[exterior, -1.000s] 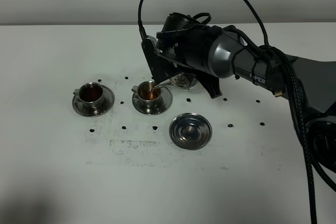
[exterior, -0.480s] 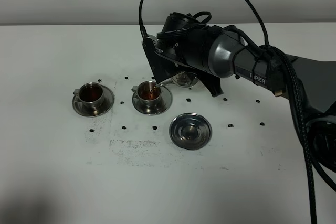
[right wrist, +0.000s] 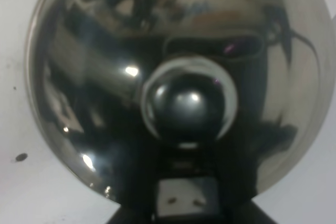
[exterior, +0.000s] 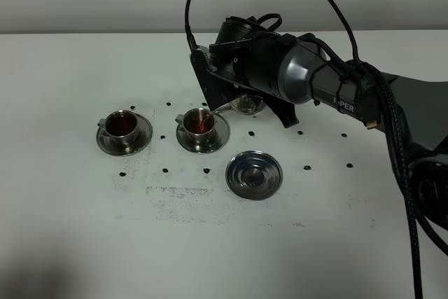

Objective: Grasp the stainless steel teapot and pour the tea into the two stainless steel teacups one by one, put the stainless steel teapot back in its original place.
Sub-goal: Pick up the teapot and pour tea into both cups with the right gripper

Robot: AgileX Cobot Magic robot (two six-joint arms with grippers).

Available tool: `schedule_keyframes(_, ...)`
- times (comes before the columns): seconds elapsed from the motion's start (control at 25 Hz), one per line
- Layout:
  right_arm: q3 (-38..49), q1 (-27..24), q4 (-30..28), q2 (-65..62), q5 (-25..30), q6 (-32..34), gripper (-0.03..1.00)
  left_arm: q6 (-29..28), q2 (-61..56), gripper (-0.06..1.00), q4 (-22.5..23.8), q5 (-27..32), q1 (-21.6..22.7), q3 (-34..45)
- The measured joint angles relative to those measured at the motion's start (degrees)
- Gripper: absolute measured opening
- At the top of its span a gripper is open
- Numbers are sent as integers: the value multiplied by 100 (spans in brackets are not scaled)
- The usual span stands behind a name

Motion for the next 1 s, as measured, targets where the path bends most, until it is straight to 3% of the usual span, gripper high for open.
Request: schedule_keyframes(1.0,0,58,-182,-29,-46,-5,17,-5,0,66,0,0,0,0)
